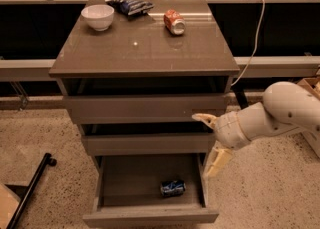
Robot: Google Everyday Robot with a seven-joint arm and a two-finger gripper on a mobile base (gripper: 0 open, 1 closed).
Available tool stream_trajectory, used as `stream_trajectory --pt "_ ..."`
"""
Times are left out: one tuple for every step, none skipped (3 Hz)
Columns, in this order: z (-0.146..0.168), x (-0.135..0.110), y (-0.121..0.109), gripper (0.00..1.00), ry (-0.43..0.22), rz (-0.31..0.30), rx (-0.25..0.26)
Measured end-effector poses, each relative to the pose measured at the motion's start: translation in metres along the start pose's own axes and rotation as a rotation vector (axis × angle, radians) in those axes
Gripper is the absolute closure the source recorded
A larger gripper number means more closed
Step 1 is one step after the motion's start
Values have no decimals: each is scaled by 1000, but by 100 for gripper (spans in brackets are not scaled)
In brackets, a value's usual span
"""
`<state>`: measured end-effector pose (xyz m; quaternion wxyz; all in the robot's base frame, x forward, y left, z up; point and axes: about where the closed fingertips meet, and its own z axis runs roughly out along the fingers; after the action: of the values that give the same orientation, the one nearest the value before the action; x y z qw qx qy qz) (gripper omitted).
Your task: Pick pepsi can from bottom drawer and place on counter
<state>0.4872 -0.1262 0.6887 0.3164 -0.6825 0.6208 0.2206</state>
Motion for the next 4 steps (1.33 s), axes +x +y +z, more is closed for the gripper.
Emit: stream_trajectory --pt "59 39 -12 0 -70 32 -6" --pt "59 39 -12 0 -70 33 -6" --pt "88 56 -4 0 -91 57 -46" --pt "132 92 5 0 -135 106 -74"
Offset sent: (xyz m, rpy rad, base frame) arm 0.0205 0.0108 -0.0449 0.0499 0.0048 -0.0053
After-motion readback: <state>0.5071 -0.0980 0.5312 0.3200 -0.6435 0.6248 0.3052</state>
